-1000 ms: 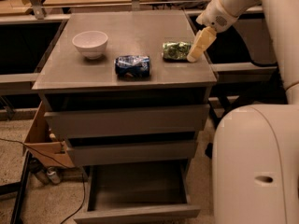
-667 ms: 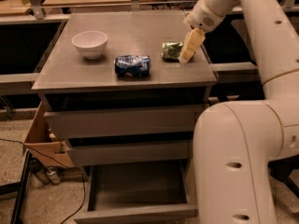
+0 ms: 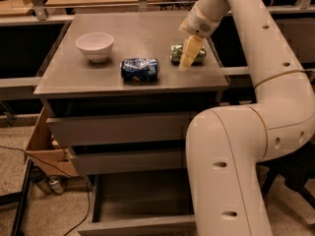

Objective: Place green can into bottom drawer

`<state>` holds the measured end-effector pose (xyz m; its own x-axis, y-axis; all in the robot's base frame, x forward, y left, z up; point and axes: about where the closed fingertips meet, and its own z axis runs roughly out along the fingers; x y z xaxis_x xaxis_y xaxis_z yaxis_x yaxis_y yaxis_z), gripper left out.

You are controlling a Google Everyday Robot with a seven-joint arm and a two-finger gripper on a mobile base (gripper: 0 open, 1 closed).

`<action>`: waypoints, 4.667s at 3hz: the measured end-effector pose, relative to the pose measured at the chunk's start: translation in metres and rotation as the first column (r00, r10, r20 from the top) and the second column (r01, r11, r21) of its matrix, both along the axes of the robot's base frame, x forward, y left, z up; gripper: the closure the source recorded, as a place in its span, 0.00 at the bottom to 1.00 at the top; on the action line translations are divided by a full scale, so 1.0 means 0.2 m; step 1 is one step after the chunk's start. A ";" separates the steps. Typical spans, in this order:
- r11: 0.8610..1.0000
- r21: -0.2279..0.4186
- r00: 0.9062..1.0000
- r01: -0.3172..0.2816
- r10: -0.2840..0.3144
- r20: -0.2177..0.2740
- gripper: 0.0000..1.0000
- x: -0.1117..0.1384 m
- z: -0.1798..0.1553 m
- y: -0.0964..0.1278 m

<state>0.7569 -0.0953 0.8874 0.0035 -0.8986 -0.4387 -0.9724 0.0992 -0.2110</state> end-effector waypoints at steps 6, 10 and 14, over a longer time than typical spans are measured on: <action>0.996 -0.043 0.993 -0.084 0.080 -0.086 0.46 0.00 -0.24 0.08; 0.996 0.045 0.997 0.077 -0.078 0.023 1.00 -0.30 0.45 -0.20; 0.912 0.407 0.982 0.062 -0.128 0.137 1.00 -1.11 1.10 0.19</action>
Offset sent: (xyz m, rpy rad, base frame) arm 0.0274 -0.0102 -0.0077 -0.0902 0.1826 0.1033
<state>0.5347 -0.0575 1.1073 0.0255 -0.6481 -0.7611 -0.9117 0.2973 -0.2837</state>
